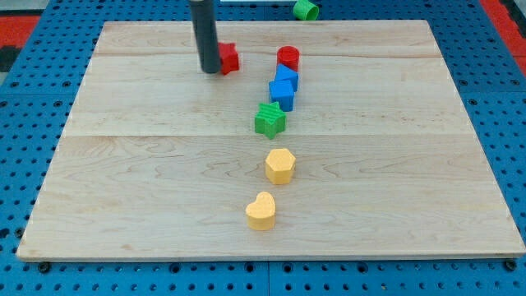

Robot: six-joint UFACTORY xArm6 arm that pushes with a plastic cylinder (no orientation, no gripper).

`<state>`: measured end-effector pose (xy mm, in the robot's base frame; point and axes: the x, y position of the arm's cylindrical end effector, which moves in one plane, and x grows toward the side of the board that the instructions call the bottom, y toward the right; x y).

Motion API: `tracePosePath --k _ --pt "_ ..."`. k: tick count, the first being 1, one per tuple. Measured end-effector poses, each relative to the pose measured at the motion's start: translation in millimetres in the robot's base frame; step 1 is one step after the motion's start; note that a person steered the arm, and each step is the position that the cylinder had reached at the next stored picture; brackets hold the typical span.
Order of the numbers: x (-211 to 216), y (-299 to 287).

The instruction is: Put the red star above the red circle

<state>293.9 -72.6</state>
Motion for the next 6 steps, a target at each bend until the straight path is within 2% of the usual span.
tracePosePath --k 1,3,4,6 --pt "-19.3 17.5" --pt "-57.2 -2.2" --pt "-57.2 42.7" --pt "-59.0 63.8"
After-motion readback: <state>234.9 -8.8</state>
